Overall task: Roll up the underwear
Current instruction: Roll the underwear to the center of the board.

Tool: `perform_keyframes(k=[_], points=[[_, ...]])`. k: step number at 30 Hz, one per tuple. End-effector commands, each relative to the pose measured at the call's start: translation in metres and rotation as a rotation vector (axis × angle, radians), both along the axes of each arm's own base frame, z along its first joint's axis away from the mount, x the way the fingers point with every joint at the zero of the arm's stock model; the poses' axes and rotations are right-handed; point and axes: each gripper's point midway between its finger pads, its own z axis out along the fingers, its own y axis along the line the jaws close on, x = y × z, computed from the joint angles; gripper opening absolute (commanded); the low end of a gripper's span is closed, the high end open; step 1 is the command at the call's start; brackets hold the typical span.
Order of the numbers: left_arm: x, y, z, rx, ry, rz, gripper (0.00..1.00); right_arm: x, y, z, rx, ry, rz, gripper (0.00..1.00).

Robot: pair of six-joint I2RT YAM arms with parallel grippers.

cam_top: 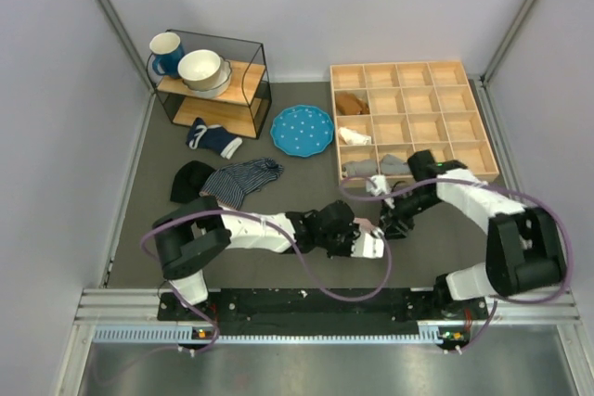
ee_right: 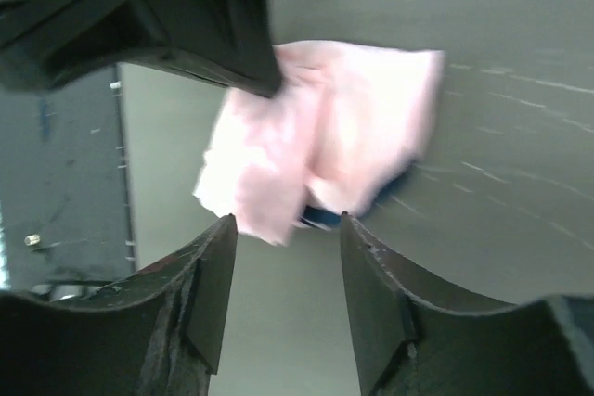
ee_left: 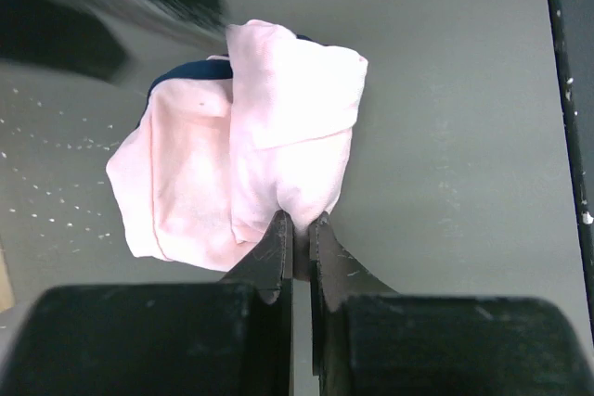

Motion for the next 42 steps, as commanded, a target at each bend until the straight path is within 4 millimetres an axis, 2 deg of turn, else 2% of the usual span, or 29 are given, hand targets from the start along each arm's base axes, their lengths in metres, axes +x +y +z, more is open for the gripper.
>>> perform_keyframes(k=[1, 2, 3, 5, 6, 7, 9, 10, 12, 13, 15, 16, 22, 25, 28, 32, 34, 35, 37, 38, 40, 41, 42], points=[[-0.008, 0.018, -0.014, 0.055, 0.32, 0.12, 0.0, 0.045, -0.011, 0.052, 0.137, -0.28, -0.154, 0.52], [-0.018, 0.019, -0.012, 0.056, 0.417, 0.094, 0.0, 0.049, -0.015, 0.066, 0.154, -0.367, -0.173, 0.54], [-0.008, 0.02, -0.007, 0.042, 0.486, 0.133, 0.0, 0.053, -0.022, 0.07, 0.154, -0.409, -0.2, 0.56], [-0.008, 0.027, -0.015, 0.078, 0.609, 0.171, 0.0, 0.048, -0.027, 0.079, 0.159, -0.504, -0.19, 0.57], [-0.005, 0.024, -0.005, 0.048, 0.702, 0.163, 0.0, 0.046, -0.028, 0.081, 0.158, -0.54, -0.18, 0.57], [-0.004, 0.026, -0.013, 0.07, 0.758, 0.189, 0.0, 0.038, -0.028, 0.078, 0.159, -0.551, -0.162, 0.58], [0.0, 0.026, -0.015, 0.088, 0.875, 0.217, 0.0, 0.027, -0.024, 0.087, 0.202, -0.649, -0.085, 0.67], [0.002, 0.026, -0.016, 0.096, 0.905, 0.232, 0.0, 0.015, -0.021, 0.083, 0.217, -0.635, -0.053, 0.7], [0.009, 0.024, -0.016, 0.111, 0.953, 0.263, 0.0, 0.005, -0.015, 0.084, 0.245, -0.683, 0.036, 0.74], [0.009, 0.024, -0.024, 0.129, 0.977, 0.281, 0.0, -0.005, -0.007, 0.079, 0.251, -0.67, 0.098, 0.74], [0.017, 0.022, -0.025, 0.125, 1.009, 0.309, 0.0, -0.01, -0.004, 0.067, 0.206, -0.672, 0.169, 0.73], [0.019, 0.022, -0.031, 0.136, 1.022, 0.325, 0.0, -0.013, -0.002, 0.059, 0.198, -0.668, 0.193, 0.73], [0.033, 0.011, -0.04, 0.141, 1.058, 0.38, 0.01, -0.011, 0.023, 0.025, 0.074, -0.723, 0.35, 0.73], [0.038, 0.007, -0.042, 0.135, 1.064, 0.391, 0.01, -0.006, 0.035, 0.015, 0.019, -0.773, 0.405, 0.73], [0.041, 0.003, -0.041, 0.12, 1.07, 0.409, 0.02, 0.0, 0.033, 0.001, -0.057, -0.769, 0.417, 0.7], [0.046, 0.002, -0.039, 0.1, 1.073, 0.426, 0.05, 0.004, 0.02, -0.016, -0.149, -0.742, 0.407, 0.63], [0.052, -0.001, -0.031, 0.057, 1.056, 0.429, 0.06, 0.004, 0.016, -0.022, -0.177, -0.724, 0.404, 0.6], [0.052, 0.003, -0.031, 0.047, 1.071, 0.455, 0.1, 0.005, 0.013, -0.026, -0.201, -0.718, 0.399, 0.56], [0.066, -0.004, -0.01, -0.058, 1.015, 0.453, 0.15, 0.005, 0.008, -0.033, -0.235, -0.688, 0.393, 0.52], [0.065, 0.004, -0.011, -0.071, 1.027, 0.484, 0.18, 0.006, 0.006, -0.035, -0.251, -0.682, 0.389, 0.49], [0.08, -0.001, 0.022, -0.203, 0.935, 0.467, 0.23, 0.007, 0.004, -0.039, -0.27, -0.656, 0.373, 0.47], [0.075, 0.007, 0.022, -0.214, 0.925, 0.479, 0.24, 0.007, 0.002, -0.04, -0.275, -0.641, 0.358, 0.46], [0.079, 0.009, 0.045, -0.275, 0.874, 0.465, 0.25, 0.01, 0.003, -0.039, -0.274, -0.637, 0.344, 0.45]])
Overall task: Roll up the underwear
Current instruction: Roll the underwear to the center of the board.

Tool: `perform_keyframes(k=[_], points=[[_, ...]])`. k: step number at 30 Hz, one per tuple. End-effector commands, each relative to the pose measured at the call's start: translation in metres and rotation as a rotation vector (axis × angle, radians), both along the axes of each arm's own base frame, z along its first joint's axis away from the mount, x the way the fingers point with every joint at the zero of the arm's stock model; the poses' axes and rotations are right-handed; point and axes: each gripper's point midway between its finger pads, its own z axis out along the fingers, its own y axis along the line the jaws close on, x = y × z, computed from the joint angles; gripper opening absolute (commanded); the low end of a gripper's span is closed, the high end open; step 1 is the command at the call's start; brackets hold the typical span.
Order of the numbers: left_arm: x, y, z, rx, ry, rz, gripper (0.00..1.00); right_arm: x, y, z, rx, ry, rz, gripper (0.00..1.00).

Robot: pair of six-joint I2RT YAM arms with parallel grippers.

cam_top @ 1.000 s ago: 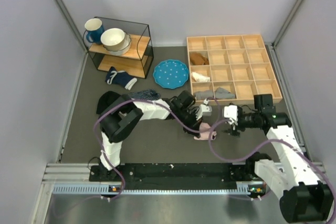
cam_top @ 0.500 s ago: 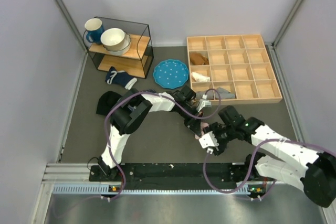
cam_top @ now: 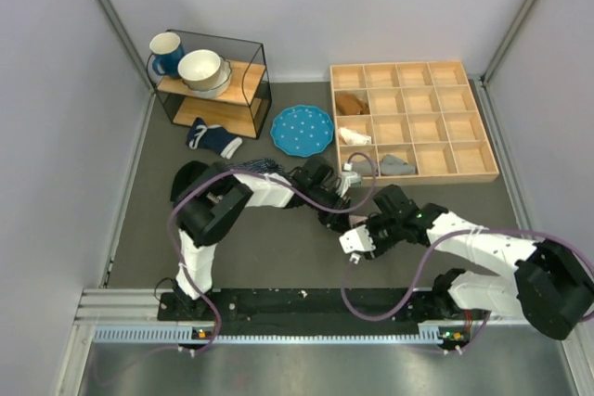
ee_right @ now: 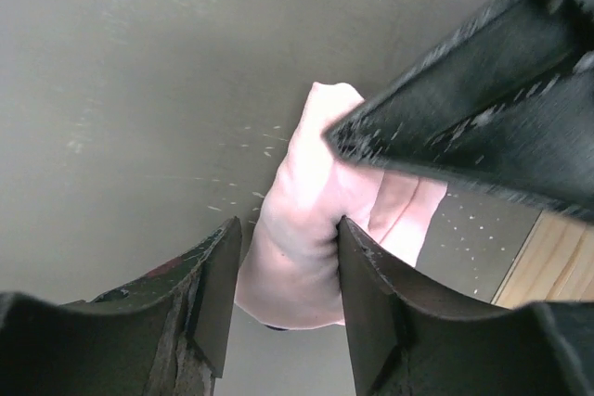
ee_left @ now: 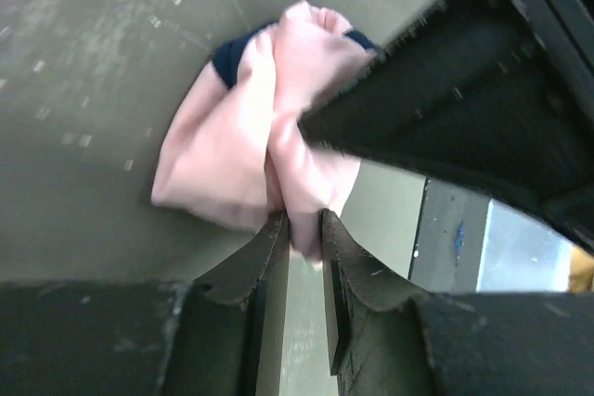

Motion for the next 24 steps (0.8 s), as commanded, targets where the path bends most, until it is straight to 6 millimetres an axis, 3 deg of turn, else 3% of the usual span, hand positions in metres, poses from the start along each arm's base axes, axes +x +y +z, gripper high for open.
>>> perform_keyframes(k=[1, 2, 3, 5, 7, 14, 19, 24], points=[[0.046, 0.006, 0.05, -0.12, -0.296, 0.191, 0.26, 0.001, -0.023, -0.016, -0.101, 0.068, -0.129, 0.45], [0.048, 0.014, 0.048, -0.113, -0.341, 0.215, 0.28, 0.003, -0.023, -0.014, -0.083, 0.092, -0.156, 0.44], [0.049, 0.017, 0.065, -0.146, -0.395, 0.228, 0.28, 0.004, -0.023, -0.01, -0.066, 0.116, -0.173, 0.43], [0.047, 0.03, 0.064, -0.143, -0.458, 0.255, 0.29, 0.004, -0.023, -0.005, -0.007, 0.193, -0.222, 0.41], [0.045, 0.037, 0.081, -0.18, -0.521, 0.275, 0.3, 0.002, -0.022, 0.002, 0.018, 0.259, -0.241, 0.41], [0.022, 0.059, 0.078, -0.198, -0.543, 0.272, 0.32, 0.011, -0.02, 0.011, 0.1, 0.47, -0.352, 0.35], [0.006, 0.05, 0.077, -0.259, -0.539, 0.213, 0.34, 0.02, -0.019, 0.007, 0.097, 0.593, -0.42, 0.31], [-0.008, 0.023, 0.075, -0.291, -0.731, 0.083, 0.4, 0.019, -0.018, 0.01, 0.105, 0.748, -0.475, 0.27]])
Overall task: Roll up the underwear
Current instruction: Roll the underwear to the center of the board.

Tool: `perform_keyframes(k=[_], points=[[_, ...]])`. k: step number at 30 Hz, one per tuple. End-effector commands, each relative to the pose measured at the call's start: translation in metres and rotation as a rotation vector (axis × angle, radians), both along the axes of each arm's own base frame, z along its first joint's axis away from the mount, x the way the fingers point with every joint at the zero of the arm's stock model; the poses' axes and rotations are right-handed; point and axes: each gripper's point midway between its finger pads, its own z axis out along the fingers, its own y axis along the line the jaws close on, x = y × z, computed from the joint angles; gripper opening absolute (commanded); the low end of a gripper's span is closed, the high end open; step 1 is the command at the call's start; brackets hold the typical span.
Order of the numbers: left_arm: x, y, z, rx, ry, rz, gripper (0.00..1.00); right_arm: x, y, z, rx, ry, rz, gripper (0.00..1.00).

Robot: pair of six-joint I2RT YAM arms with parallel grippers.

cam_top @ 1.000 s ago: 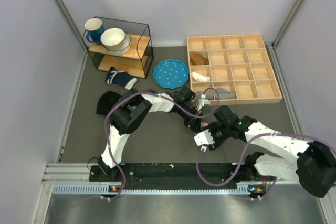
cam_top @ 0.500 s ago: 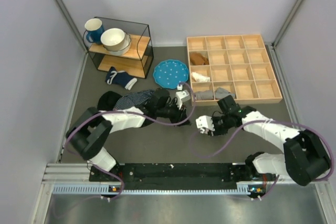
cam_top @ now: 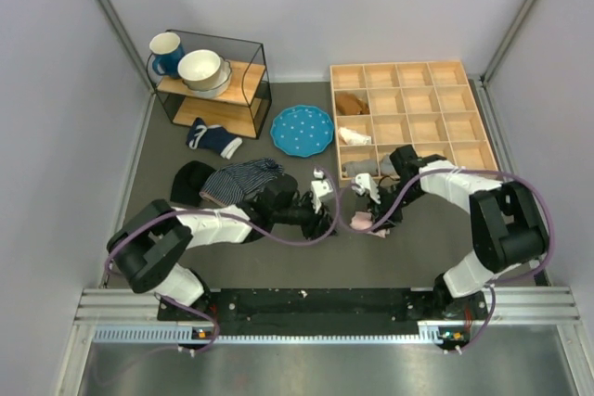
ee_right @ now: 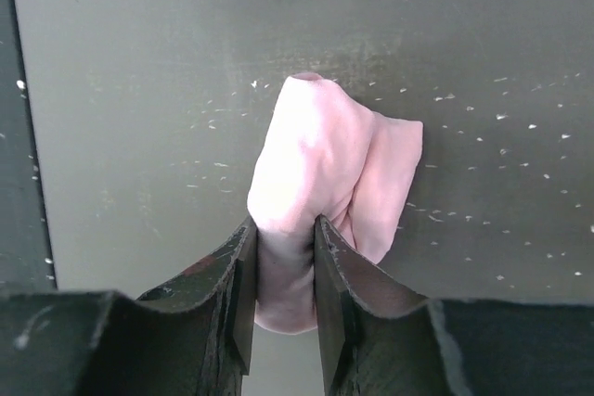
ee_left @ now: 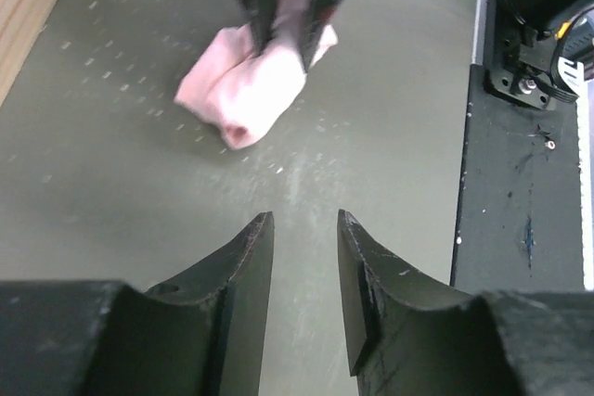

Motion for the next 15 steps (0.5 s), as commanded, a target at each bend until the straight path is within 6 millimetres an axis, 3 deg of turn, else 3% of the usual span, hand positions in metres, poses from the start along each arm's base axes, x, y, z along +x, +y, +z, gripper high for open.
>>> perform_keyframes(k=[1, 4, 9, 15], points=[[-0.01, -0.032, 0.014, -0.045, -0.275, -0.127, 0.4, -0.016, -0.001, 0.001, 0.016, 0.231, -0.071, 0.27], [-0.017, -0.039, 0.015, -0.069, -0.446, -0.14, 0.42, -0.026, 0.0, 0.004, 0.029, 0.306, -0.065, 0.25], [-0.024, -0.044, 0.005, -0.077, -0.472, -0.171, 0.44, -0.035, 0.0, 0.005, 0.041, 0.353, -0.047, 0.25], [-0.018, -0.07, -0.003, -0.003, -0.529, -0.219, 0.46, -0.034, -0.001, 0.004, 0.028, 0.347, -0.043, 0.25]])
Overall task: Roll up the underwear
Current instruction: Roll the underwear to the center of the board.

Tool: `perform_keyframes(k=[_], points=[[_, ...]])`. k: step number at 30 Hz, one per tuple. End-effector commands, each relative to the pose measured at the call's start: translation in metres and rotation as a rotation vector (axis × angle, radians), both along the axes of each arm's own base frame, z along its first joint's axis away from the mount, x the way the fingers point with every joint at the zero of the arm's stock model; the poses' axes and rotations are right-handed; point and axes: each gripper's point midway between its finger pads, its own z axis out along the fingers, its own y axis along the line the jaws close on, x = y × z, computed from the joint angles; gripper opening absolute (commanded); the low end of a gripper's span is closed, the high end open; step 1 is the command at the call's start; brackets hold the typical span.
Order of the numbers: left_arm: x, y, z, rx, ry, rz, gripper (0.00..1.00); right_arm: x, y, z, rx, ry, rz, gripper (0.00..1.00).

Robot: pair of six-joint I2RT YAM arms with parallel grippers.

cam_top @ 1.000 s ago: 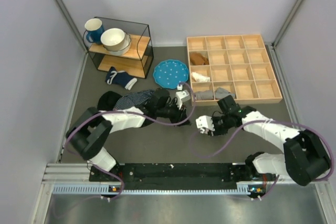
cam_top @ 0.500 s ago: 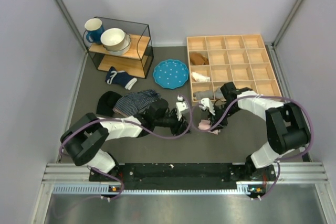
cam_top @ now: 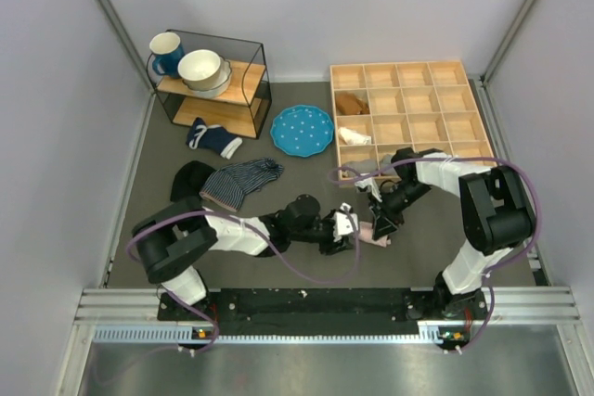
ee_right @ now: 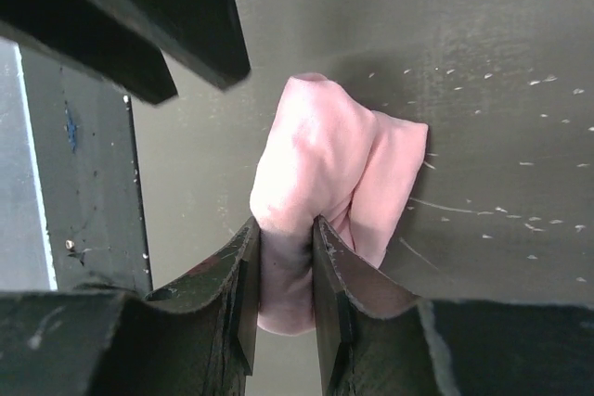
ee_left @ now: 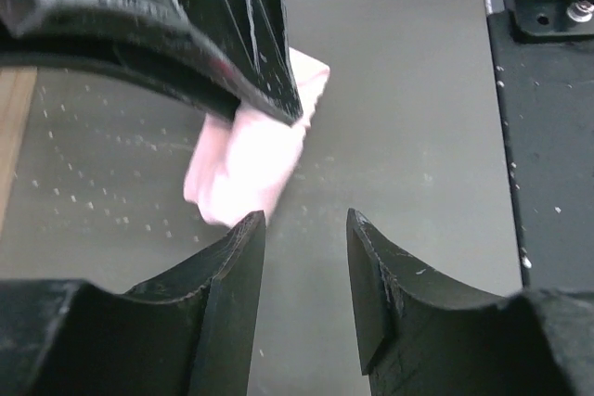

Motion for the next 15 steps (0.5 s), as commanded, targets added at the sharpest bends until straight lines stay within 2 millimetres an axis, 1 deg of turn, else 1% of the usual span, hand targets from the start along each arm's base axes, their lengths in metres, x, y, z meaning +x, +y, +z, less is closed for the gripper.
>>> perform_keyframes(k=[1, 2, 4, 7, 9, 10, 11, 12, 13, 14, 15], points=[[0.017, -0.033, 0.024, -0.034, -0.148, -0.027, 0.46, -0.009, -0.003, 0.001, -0.014, 0.049, 0.01, 0.25], [0.018, -0.035, 0.021, -0.025, -0.15, -0.03, 0.46, -0.009, -0.003, 0.001, -0.015, 0.048, 0.009, 0.25], [0.021, -0.041, 0.025, -0.028, -0.166, -0.031, 0.46, -0.008, -0.004, 0.001, -0.018, 0.045, 0.008, 0.25], [0.026, -0.045, 0.024, -0.011, -0.181, -0.03, 0.46, -0.008, -0.004, 0.001, -0.022, 0.041, 0.006, 0.25], [0.026, -0.048, 0.015, 0.02, -0.177, -0.032, 0.46, -0.007, -0.004, 0.001, -0.021, 0.036, 0.005, 0.26], [0.028, -0.051, 0.016, 0.024, -0.184, -0.034, 0.46, -0.006, -0.004, 0.001, -0.023, 0.033, 0.004, 0.26], [0.028, -0.05, 0.005, 0.06, -0.172, -0.032, 0.45, -0.007, -0.004, 0.001, -0.025, 0.034, 0.003, 0.26], [0.028, -0.049, 0.0, 0.08, -0.167, -0.031, 0.45, -0.006, -0.005, 0.001, -0.026, 0.024, 0.003, 0.26], [0.029, -0.051, -0.001, 0.086, -0.169, -0.032, 0.45, -0.005, -0.005, 0.001, -0.027, 0.023, 0.002, 0.26], [0.029, -0.049, -0.011, 0.118, -0.157, -0.028, 0.43, -0.005, -0.005, 0.001, -0.027, 0.017, 0.001, 0.26], [0.028, -0.048, -0.017, 0.135, -0.15, -0.029, 0.41, -0.005, -0.005, 0.001, -0.028, 0.012, -0.001, 0.26]])
